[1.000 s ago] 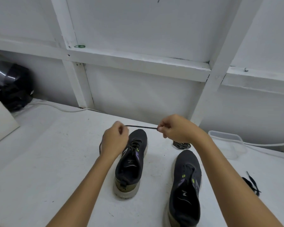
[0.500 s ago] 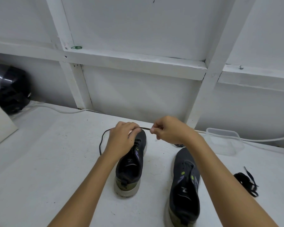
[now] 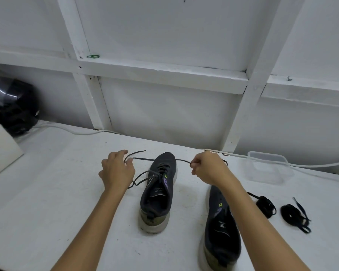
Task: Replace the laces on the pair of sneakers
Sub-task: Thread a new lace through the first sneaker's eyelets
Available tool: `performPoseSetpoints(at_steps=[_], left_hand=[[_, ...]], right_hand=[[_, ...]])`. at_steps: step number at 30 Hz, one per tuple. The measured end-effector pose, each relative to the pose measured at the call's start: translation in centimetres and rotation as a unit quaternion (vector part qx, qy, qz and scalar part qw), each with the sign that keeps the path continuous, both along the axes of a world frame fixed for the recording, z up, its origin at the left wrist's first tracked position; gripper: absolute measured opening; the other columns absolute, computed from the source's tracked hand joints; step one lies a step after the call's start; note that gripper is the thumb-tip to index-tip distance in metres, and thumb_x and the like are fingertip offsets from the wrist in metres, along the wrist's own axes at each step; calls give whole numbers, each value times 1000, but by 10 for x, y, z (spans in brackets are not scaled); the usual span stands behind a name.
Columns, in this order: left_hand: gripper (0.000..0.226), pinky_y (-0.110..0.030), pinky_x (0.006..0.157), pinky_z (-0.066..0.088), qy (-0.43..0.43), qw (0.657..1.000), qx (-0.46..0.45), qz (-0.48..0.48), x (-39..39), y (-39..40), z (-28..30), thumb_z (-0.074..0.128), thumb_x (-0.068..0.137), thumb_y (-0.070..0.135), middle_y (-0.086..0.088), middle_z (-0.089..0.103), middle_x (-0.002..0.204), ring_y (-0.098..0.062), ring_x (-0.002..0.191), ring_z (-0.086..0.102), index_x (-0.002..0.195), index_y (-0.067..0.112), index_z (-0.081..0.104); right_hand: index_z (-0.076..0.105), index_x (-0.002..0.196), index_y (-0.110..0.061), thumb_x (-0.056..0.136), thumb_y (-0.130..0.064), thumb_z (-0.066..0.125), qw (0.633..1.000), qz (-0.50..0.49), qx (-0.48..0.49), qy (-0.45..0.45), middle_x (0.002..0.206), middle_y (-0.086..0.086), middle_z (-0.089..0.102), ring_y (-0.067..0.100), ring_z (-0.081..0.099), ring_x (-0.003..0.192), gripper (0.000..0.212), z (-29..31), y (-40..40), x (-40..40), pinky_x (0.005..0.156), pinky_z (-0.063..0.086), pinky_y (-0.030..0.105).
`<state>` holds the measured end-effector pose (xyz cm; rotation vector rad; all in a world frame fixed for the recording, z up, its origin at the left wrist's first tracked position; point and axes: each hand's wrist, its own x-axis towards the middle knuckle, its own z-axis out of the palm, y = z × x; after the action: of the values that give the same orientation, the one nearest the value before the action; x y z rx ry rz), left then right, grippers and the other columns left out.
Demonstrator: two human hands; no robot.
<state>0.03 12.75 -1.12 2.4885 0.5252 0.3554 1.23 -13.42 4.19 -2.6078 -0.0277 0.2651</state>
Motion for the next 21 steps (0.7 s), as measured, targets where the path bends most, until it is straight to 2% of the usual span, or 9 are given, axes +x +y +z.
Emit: performPoseSetpoints(at_steps=[1,3,5,7,10,13,18,21], left_hand=[[31,-49,93,42,-38,999,12,-26,-4,-4,-1,57,99,26,-4,56,130,-30,122,47,129,22,61],[28,-45,91,47,-106,984,3,-139,-10,-13,0,62,95,23,5,59,120,-23,114,51,123,24,64],[20,-37,90,50,-73,957,-24,-279,-14,-18,1,62,93,21,20,61,104,-10,103,56,109,31,69],[24,-31,90,51,-2,933,-18,-360,-17,-22,2,63,90,20,28,58,97,-2,99,55,107,35,71],[31,-28,86,49,31,925,21,-378,-16,-24,0,68,85,27,29,54,97,-1,98,52,113,40,70],[23,-27,82,50,32,931,57,-360,-15,-30,-6,71,86,32,27,55,100,-1,97,55,106,42,73],[19,-28,81,52,-43,951,-21,-307,-25,-40,-24,74,86,20,22,68,98,-2,92,62,98,33,77],[18,-28,80,53,-82,958,-29,-274,-29,-51,-26,75,86,18,21,70,95,-5,91,62,97,31,77]], right_hand=[[75,103,-20,99,-20,59,999,-35,39,-12,98,-3,74,17,65,93,16,-5,3,-2,79,49,29],[76,101,-20,97,-25,64,984,-104,145,-19,93,-3,71,16,63,89,13,-15,11,-7,77,46,28],[76,93,-17,94,-23,70,945,-169,280,21,88,1,72,15,64,79,9,-23,22,-12,72,56,31],[73,86,-15,92,-15,71,908,-211,357,61,81,5,71,14,64,68,7,-31,33,-17,65,60,29],[71,85,-12,91,-9,71,889,-235,385,79,80,8,72,15,66,67,7,-43,45,-21,67,64,33],[70,82,-12,88,-5,72,890,-230,384,85,83,10,72,20,70,72,9,-52,53,-24,72,64,38],[73,94,-13,88,-9,74,913,-196,353,63,100,9,74,24,73,92,8,-59,57,-19,85,62,42],[73,94,-13,90,-9,73,921,-174,343,61,94,9,74,24,73,86,6,-57,52,-13,78,64,41]])
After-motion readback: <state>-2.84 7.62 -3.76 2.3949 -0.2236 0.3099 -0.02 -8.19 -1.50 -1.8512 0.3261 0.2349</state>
